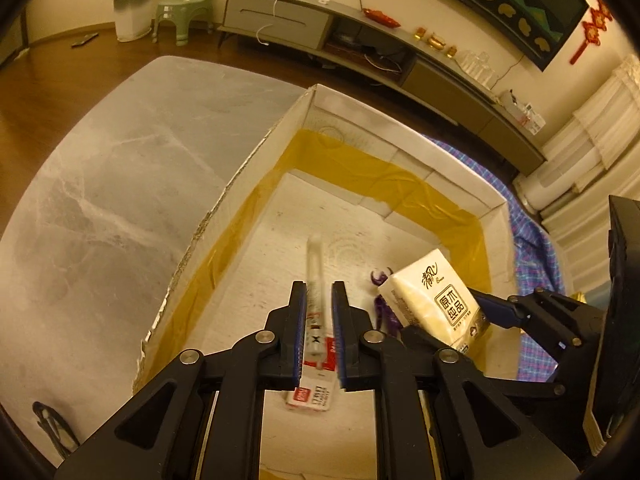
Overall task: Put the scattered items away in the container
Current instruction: 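Open the left tool to drop the glue stick while the right tool drops the tissue pack, then move both tools back toward the remaining items on the shirt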
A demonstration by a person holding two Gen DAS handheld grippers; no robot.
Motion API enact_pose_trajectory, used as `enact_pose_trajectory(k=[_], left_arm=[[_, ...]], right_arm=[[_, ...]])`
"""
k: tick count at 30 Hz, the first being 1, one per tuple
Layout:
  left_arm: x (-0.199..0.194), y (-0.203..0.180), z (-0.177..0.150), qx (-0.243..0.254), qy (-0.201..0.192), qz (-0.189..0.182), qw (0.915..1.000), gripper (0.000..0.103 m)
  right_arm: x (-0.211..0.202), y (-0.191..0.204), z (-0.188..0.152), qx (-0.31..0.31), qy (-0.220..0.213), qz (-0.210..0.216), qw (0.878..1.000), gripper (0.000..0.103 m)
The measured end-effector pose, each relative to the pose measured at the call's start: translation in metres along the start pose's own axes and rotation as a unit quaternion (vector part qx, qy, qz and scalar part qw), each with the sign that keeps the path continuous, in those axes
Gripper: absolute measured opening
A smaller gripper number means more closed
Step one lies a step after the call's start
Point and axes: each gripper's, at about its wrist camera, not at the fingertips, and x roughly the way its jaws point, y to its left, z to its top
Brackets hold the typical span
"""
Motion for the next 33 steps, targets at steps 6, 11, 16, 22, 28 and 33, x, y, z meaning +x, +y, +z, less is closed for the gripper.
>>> enact_pose_trajectory(k=[6, 11, 16, 22, 28, 33], left_arm=[[-0.002, 0.002, -0.005, 0.005, -0.009, 0.008, 0.9999, 0.047], [-0.006, 0.003, -0.014, 0.010, -0.010, 0.006, 0.9999, 0.047], [-0.014, 0.002, -0.026, 0.007, -0.013, 0.007, 0.9999, 0.047], [-0.034, -0.002, -0.043, 0.007, -0.027, 0.008, 0.9996, 0.048], [-0.057, -0.002, -0.066, -0.001, -0.043, 0.010, 0.9990, 0.049], [-0.079, -0.014, -0.085, 0.015, -0.056, 0.009, 0.9983, 0.049]], right_arm=[[0.004, 0.005, 0.000, -0.001, 0.006, -0.007, 1.000, 0.059], [-0.007, 0.006, -0.006, 0.000, -0.005, -0.006, 1.000, 0.062], [-0.021, 0.008, -0.015, 0.003, -0.013, 0.010, 1.000, 0.062], [-0.044, 0.016, -0.033, 0.003, -0.031, 0.030, 0.999, 0.062], [-0.074, 0.022, -0.060, -0.001, -0.062, 0.048, 0.997, 0.062], [-0.093, 0.021, -0.084, 0.009, -0.089, 0.049, 0.995, 0.062]])
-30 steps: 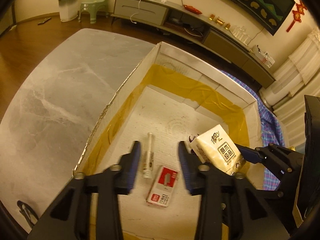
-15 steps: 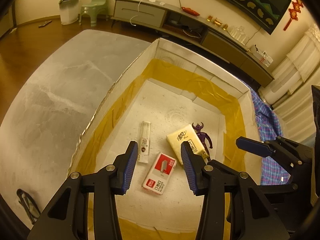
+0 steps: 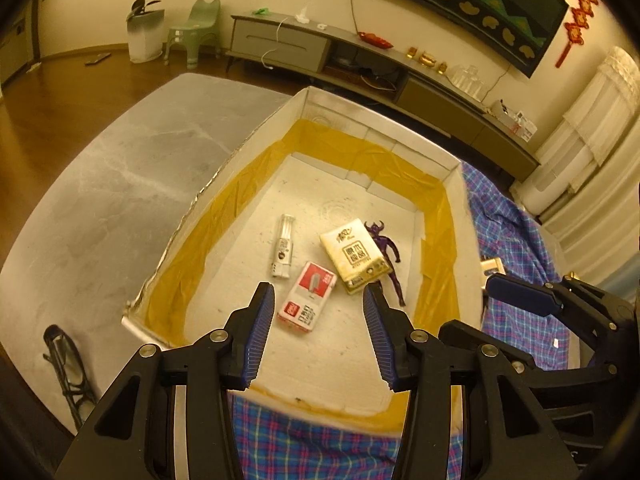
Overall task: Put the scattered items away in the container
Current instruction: 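Move both tools back toward the remaining items on the shirt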
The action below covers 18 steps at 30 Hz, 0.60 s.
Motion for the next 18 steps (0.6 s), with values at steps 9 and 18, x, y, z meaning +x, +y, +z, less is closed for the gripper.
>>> enact_pose_trajectory(k=[9, 18], left_arm=[[-0.034, -0.028, -0.022, 0.040, -0.020, 0.017, 0.9989, 0.049], [-0.057, -0.041, -0.045, 0.066, -0.024, 0.032, 0.9970, 0.049]], right_arm=[[-0.035, 0.002, -0.036, 0.004, -0.056, 0.017, 0.998, 0.062], [-0.058, 0.010, -0.056, -0.008, -0.072, 0.027, 0.997, 0.062]])
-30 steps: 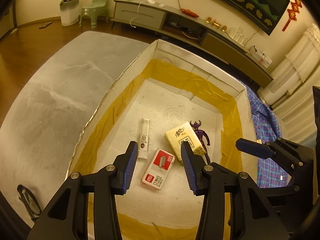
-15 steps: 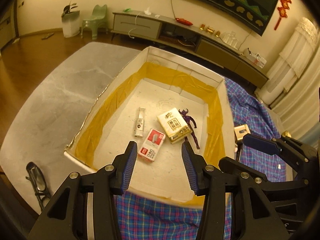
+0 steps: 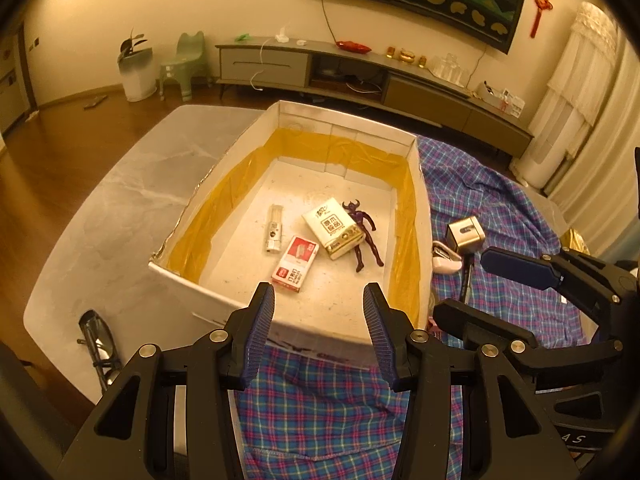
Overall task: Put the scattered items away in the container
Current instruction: 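Move both tools back toward the remaining items on the shirt, then grasp the pink binder clip with the left tool while the right tool grasps the black marker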
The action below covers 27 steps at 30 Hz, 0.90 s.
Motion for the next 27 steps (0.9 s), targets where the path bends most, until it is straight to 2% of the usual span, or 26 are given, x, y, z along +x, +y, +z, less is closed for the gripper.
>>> enact_pose_trajectory(k=[9, 18, 21, 27], left_arm=[[-0.015, -0.010, -0.016, 0.010, -0.002, -0.002, 0.9999, 0.049], [-0.025, -0.044, -0.053, 0.045, -0.005, -0.057, 0.9973, 0.049], [-0.021, -0.064, -0.063, 0.066, 0.004, -0.076, 0.9948, 0.049], [-0.001, -0.103, -0.074, 0.106, 0.031, -0.097, 0.9891, 0.049]], right_arm=[[-0.026, -0.002, -0.022, 0.007, -0.028, 0.022, 0.999, 0.062], [-0.060, -0.027, -0.076, 0.052, -0.096, 0.022, 0.994, 0.061], [-0.067, -0.043, -0.095, 0.080, -0.113, 0.014, 0.990, 0.057], [-0.052, -0.088, -0.128, 0.148, -0.097, 0.002, 0.984, 0.050]])
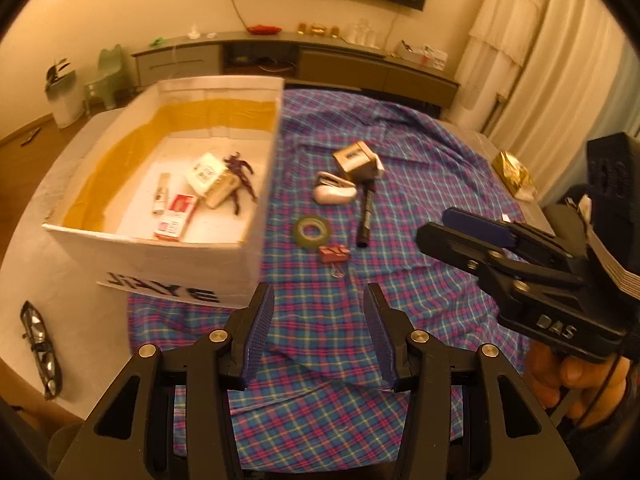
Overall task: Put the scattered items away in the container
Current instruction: 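Grasp the pink binder clip with the left tool while the right tool grasps the black marker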
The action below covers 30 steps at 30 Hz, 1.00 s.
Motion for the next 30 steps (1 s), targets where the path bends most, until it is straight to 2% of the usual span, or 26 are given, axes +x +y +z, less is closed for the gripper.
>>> enact_pose_trajectory(k=[7, 13, 21, 24, 27, 30], left_arm=[[0.044, -0.021, 0.004, 0.013, 0.036, -0.010, 0.9992, 0.049], [0.090, -0.026, 0.012, 0.000, 0.069, -0.028, 0.9972, 0.049], [0.149, -0.016, 0.020, -0.030, 0.090, -0.017, 0.9953, 0.049], [0.167, -0.013, 0.022, -0.040, 0.093, -0.011, 0.9948, 0.049], [0.171, -0.013, 0.023, -0.033, 0.071, 0.003, 0.9969, 0.049], [0.172, -0.008, 0.025, -0.044, 0.054, 0.001, 0.9976, 0.048]], right_arm=[[0.035, -0.054, -0.020, 0.079, 0.049, -0.009, 0.996, 0.045], [0.075, -0.082, -0.007, 0.120, 0.093, -0.024, 0.988, 0.045], [0.136, -0.096, 0.025, 0.095, 0.129, -0.071, 0.984, 0.043], [0.157, -0.103, 0.024, 0.083, 0.143, -0.084, 0.983, 0.038], [0.156, -0.106, 0.023, 0.067, 0.135, -0.094, 0.984, 0.023], [0.150, -0.115, 0.022, 0.072, 0.143, -0.100, 0.982, 0.018]])
